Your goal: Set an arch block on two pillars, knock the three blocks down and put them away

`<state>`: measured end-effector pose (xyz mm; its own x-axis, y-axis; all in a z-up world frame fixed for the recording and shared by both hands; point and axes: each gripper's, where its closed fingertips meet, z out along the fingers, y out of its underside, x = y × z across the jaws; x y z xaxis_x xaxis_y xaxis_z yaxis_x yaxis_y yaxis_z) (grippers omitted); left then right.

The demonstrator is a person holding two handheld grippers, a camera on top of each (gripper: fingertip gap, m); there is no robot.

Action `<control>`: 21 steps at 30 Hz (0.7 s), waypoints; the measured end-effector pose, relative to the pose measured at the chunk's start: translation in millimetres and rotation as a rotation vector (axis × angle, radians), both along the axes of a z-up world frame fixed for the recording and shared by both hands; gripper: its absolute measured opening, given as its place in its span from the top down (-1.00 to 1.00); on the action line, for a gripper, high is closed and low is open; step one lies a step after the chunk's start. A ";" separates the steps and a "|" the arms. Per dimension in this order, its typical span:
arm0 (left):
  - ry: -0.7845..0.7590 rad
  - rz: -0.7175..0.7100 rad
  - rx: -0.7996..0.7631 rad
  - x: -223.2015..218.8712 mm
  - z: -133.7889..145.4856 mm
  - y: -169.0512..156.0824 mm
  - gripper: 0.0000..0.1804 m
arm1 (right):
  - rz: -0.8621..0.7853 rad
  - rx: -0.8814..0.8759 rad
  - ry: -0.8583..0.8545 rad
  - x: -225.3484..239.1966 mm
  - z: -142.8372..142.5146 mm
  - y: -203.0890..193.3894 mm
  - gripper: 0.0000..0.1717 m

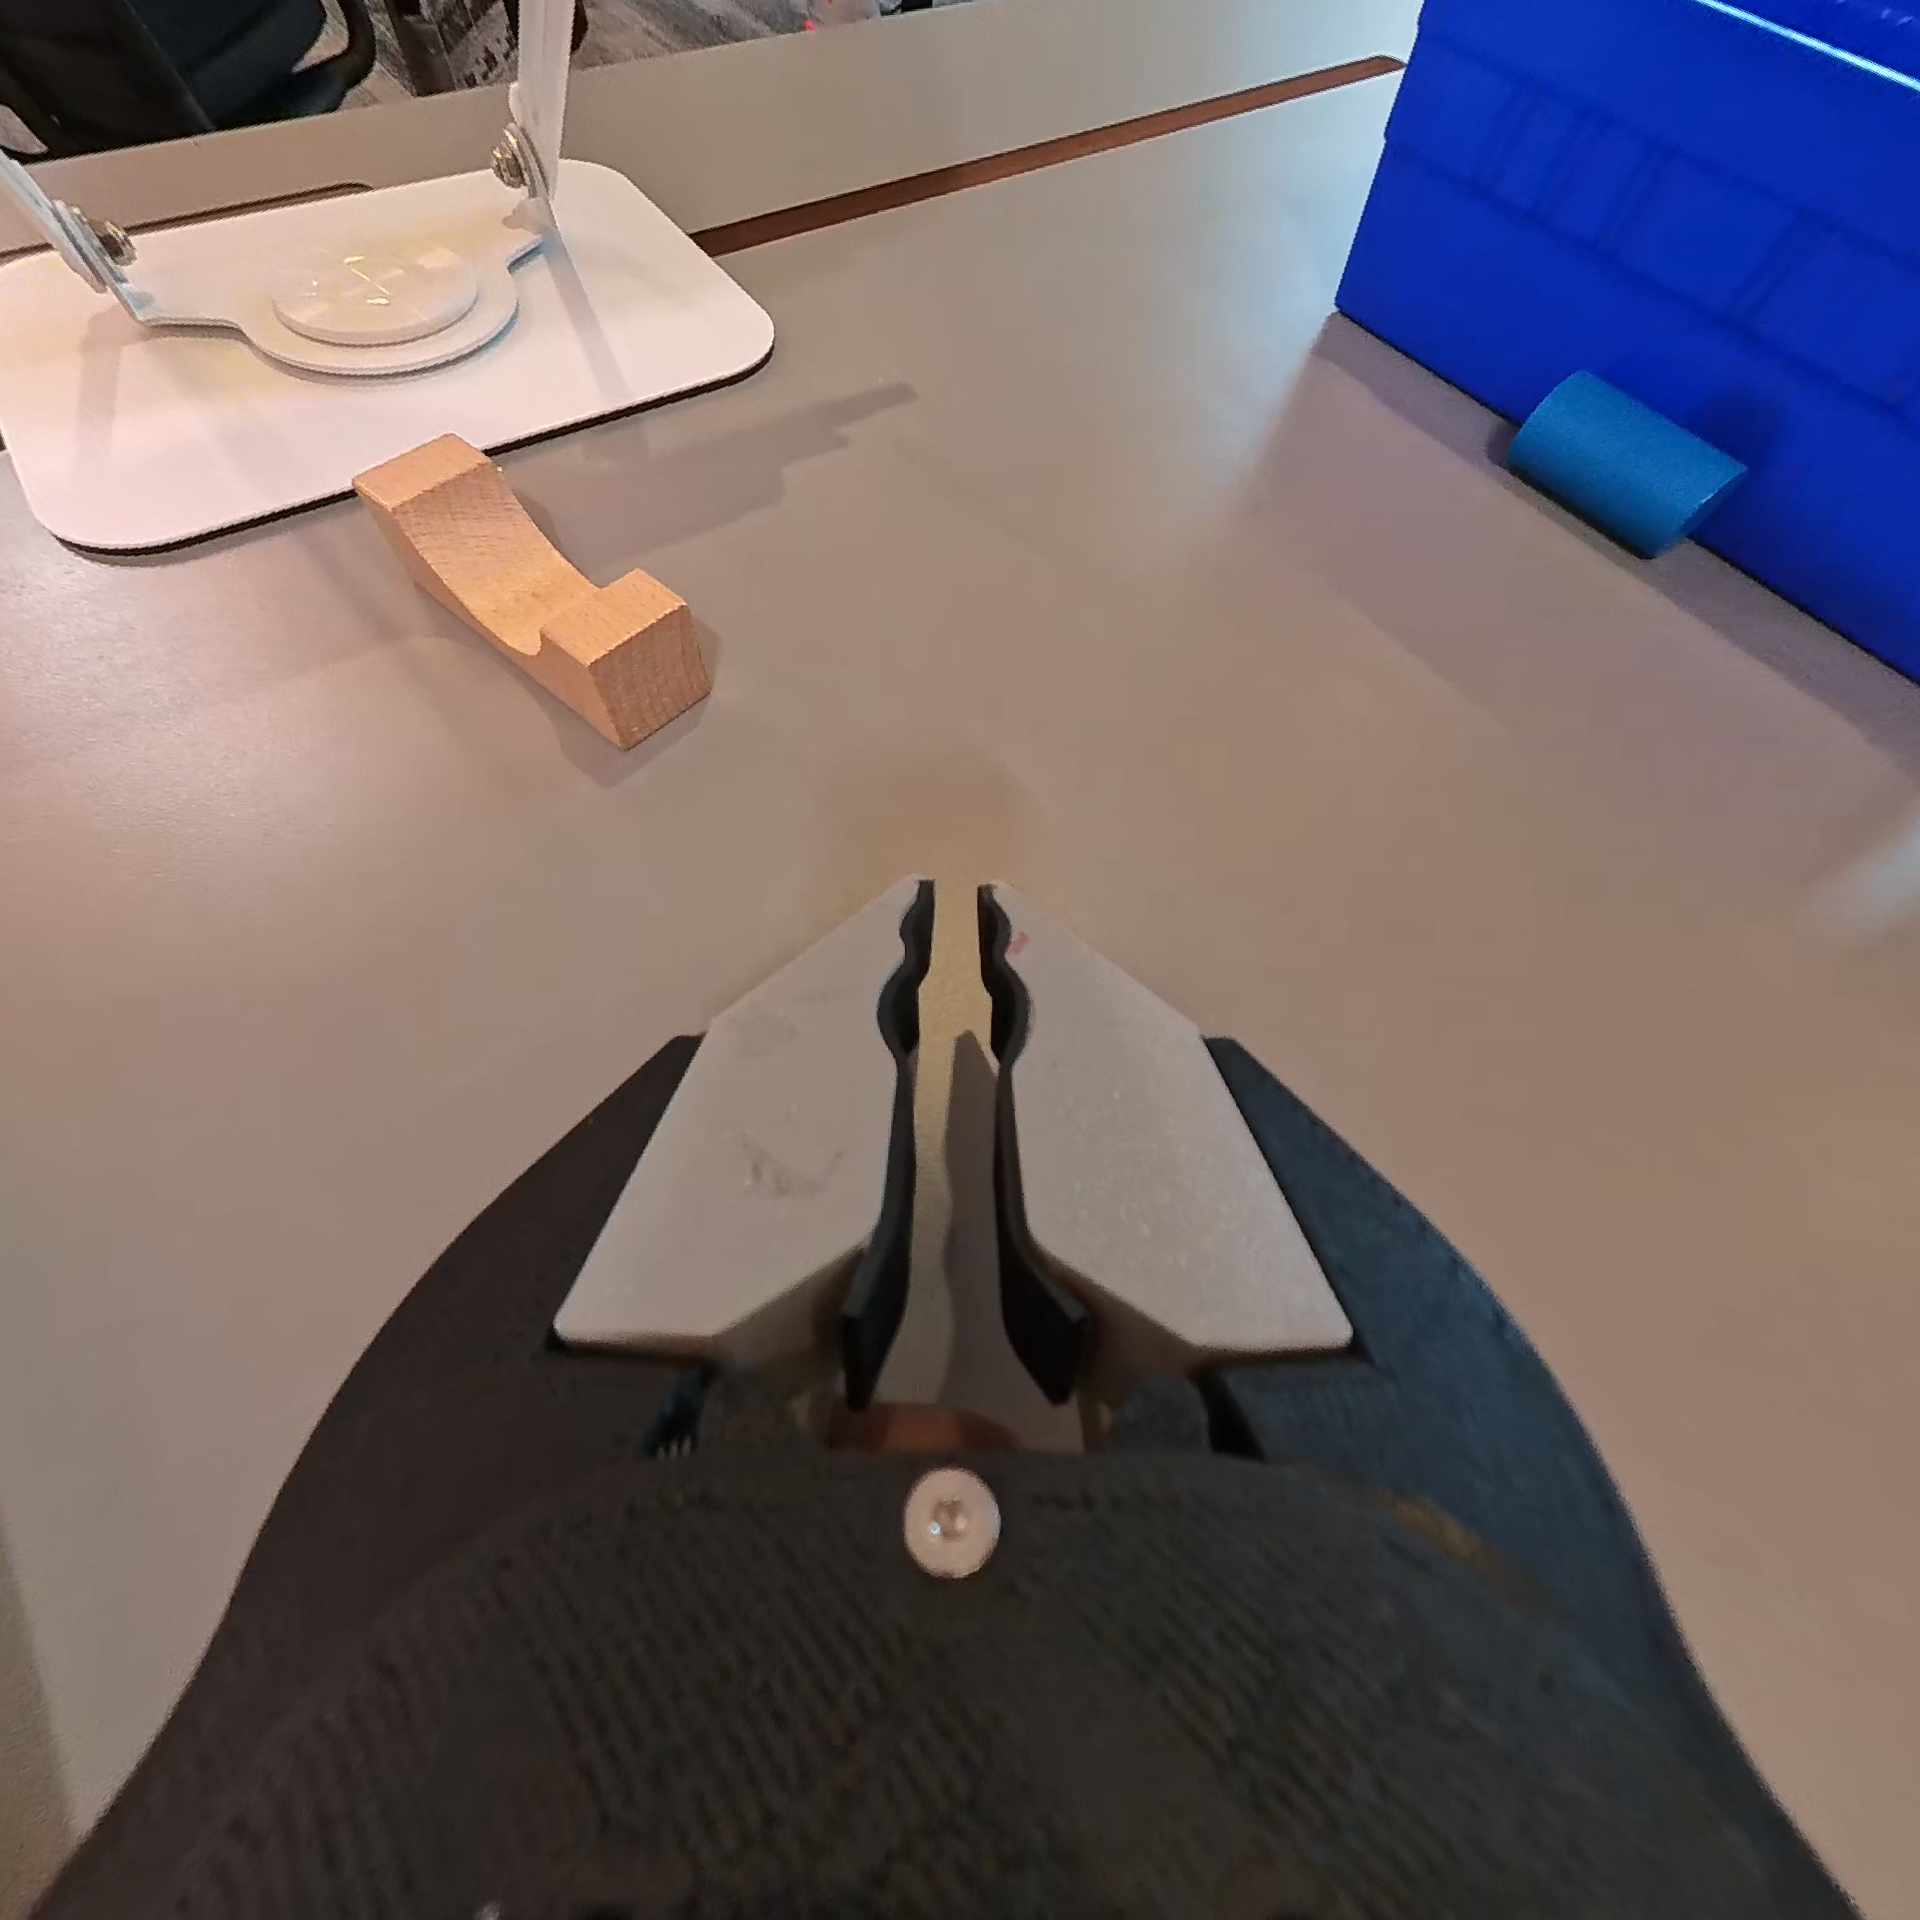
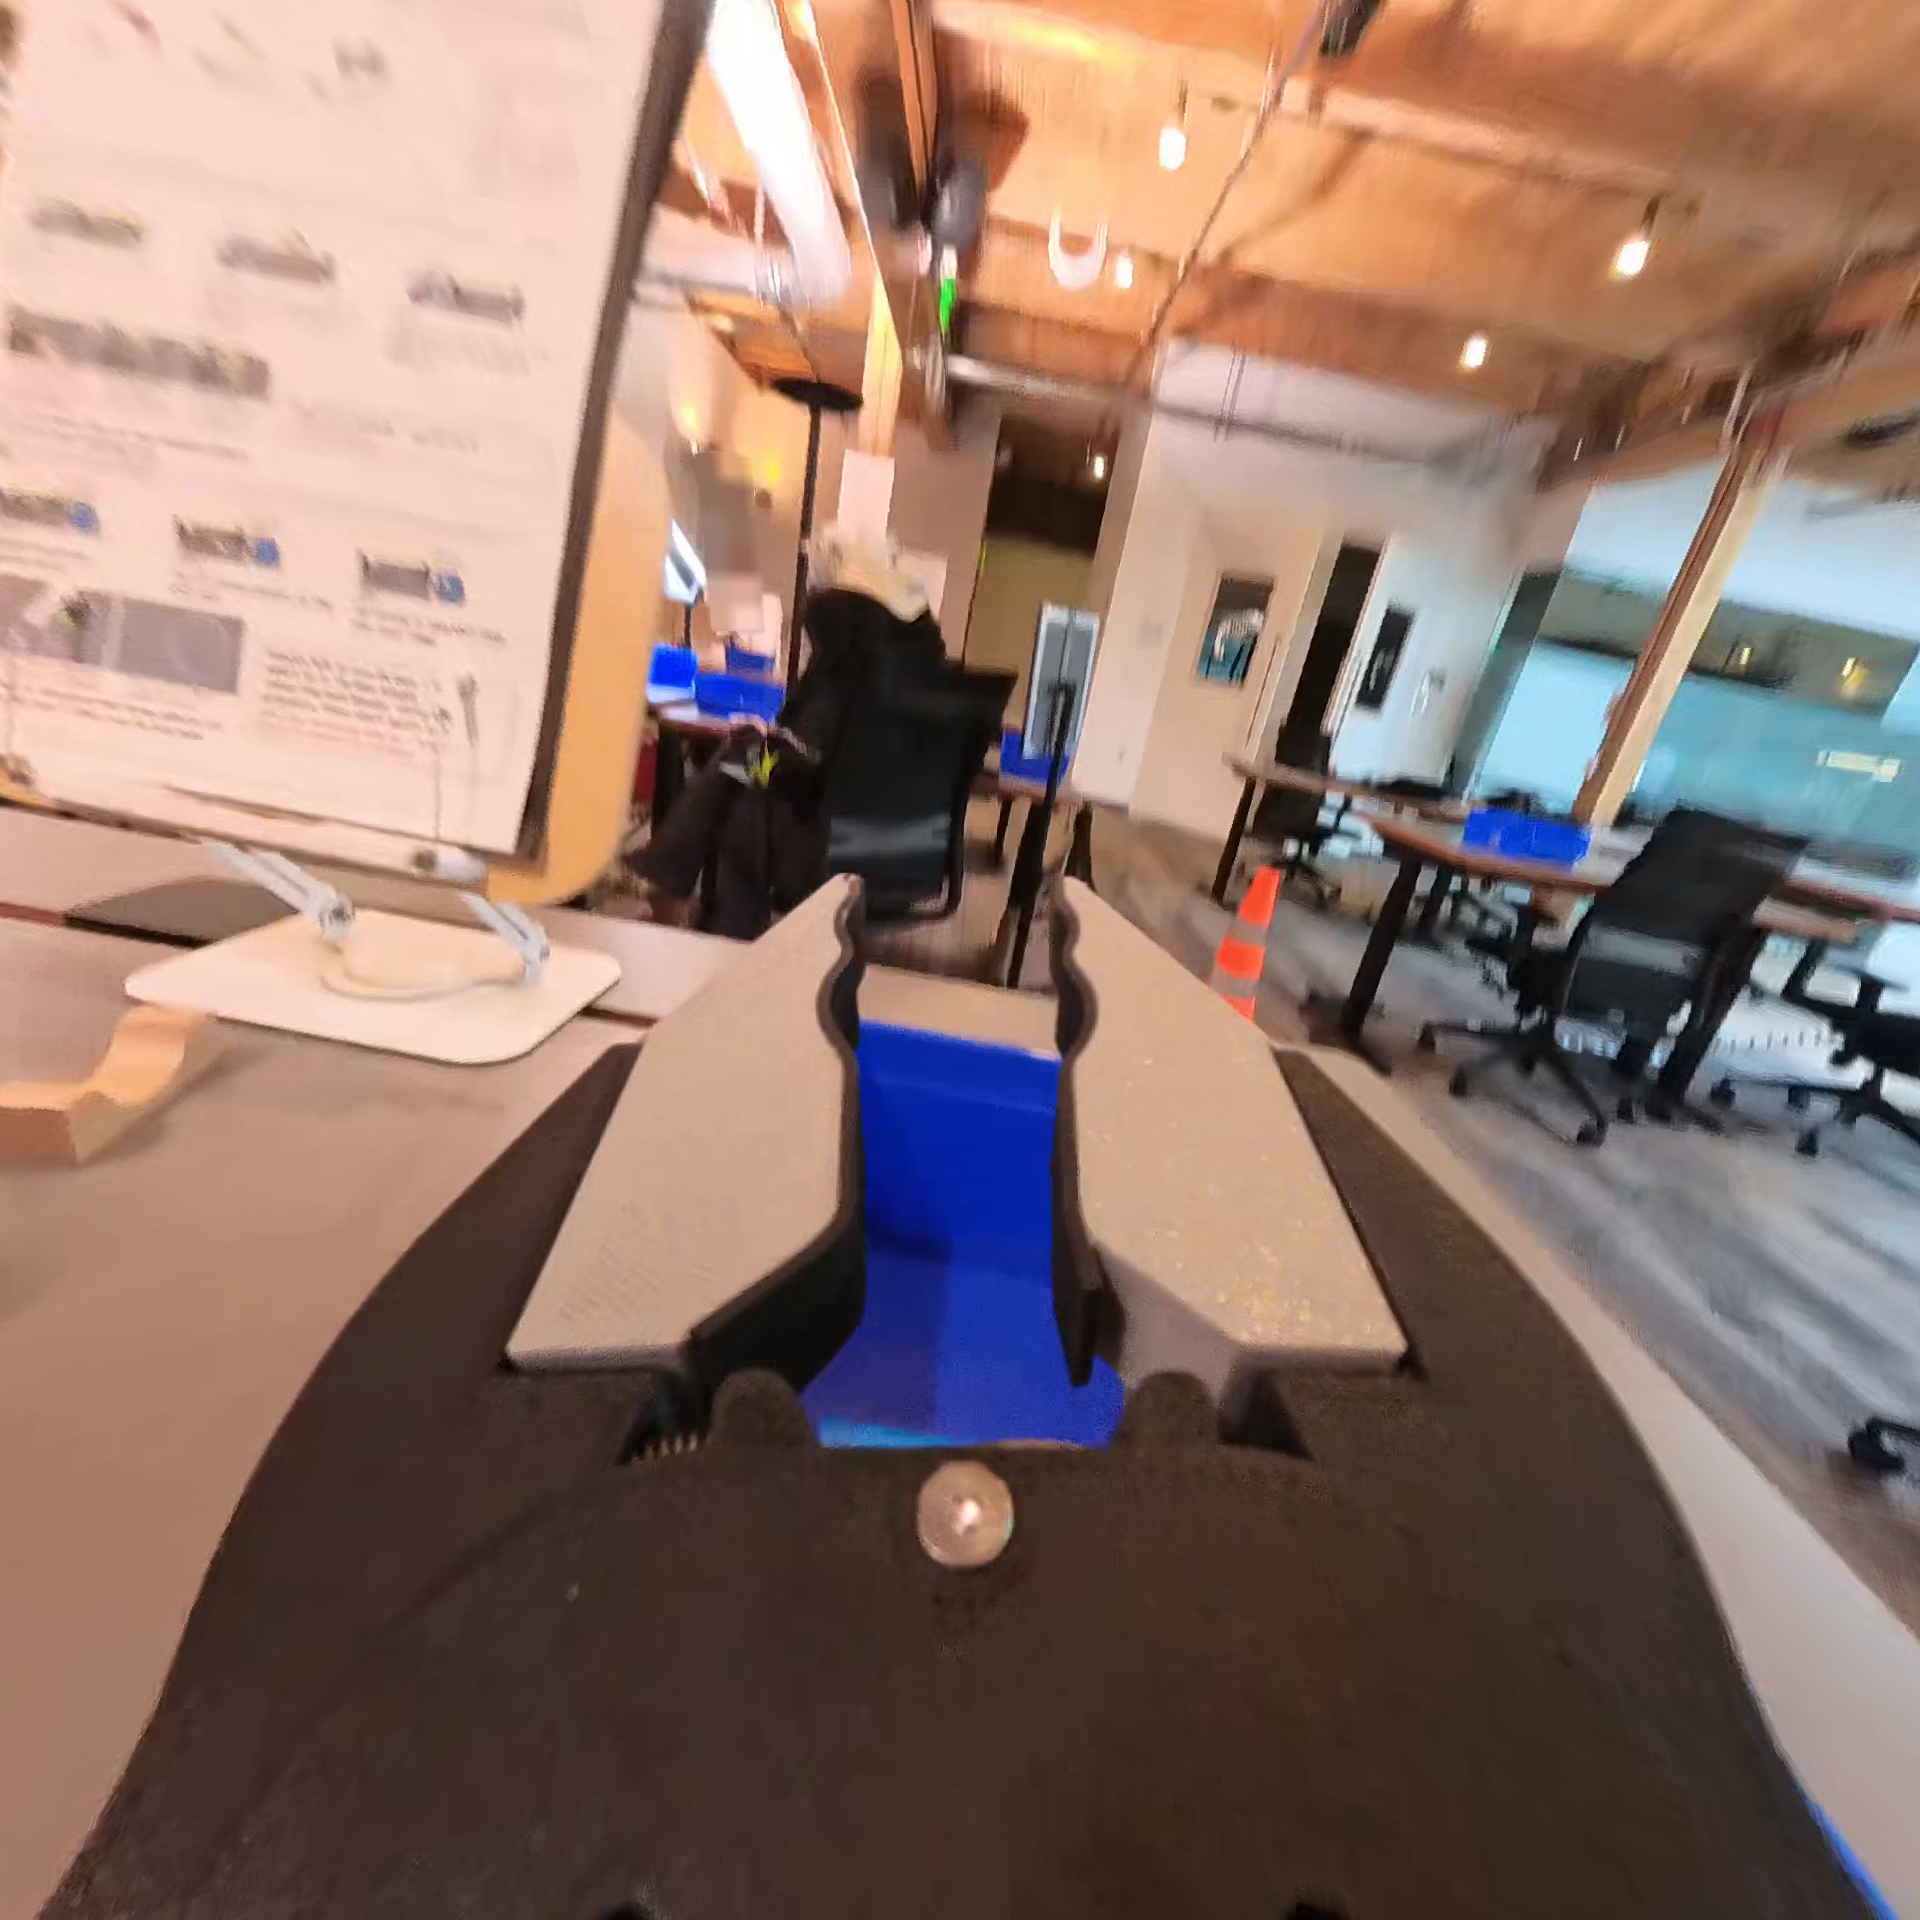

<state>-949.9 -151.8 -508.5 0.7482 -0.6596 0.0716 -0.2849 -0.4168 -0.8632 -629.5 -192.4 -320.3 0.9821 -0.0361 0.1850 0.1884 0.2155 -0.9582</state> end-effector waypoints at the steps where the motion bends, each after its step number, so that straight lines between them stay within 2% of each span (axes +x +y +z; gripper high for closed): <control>1: 0.001 -0.001 0.000 0.1 -0.1 -0.1 0.94 | 0.008 0.029 -0.017 -5.3 4.8 -3.3 0.63; 7: 0.002 -0.003 0.000 0.5 -0.1 -0.4 0.93 | 0.032 0.130 -0.130 -31.1 21.0 -17.6 0.62; 9: 0.004 -0.004 -0.001 0.7 -0.6 -0.4 0.93 | 0.064 0.170 -0.134 -43.2 29.0 -24.1 0.56; 12: 0.007 -0.005 -0.002 0.8 -0.8 -0.5 0.93 | 0.121 0.116 -0.193 -69.3 25.5 -22.2 0.53; 15: 0.007 -0.007 -0.006 1.1 -1.3 -0.6 0.93 | 0.159 -0.088 -0.246 -90.7 0.6 -6.5 0.63; 16: 0.007 -0.008 -0.007 1.2 -1.4 -0.7 0.92 | 0.157 -0.178 -0.236 -93.3 -11.6 1.0 0.59; 18: 0.008 -0.009 -0.003 1.3 -1.1 -0.9 0.92 | 0.234 -0.410 -0.203 -107.1 -49.2 11.3 0.54; 21: 0.015 -0.015 0.005 2.5 -0.8 -2.2 0.92 | 0.310 -0.694 -0.146 -117.6 -99.9 13.4 0.63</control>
<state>-947.4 -154.0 -509.2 0.7392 -0.6711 0.0571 -0.3041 -0.4082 -0.8608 -747.1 -179.0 -420.2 0.8924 0.4077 0.1933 0.3522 -0.3617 -0.8632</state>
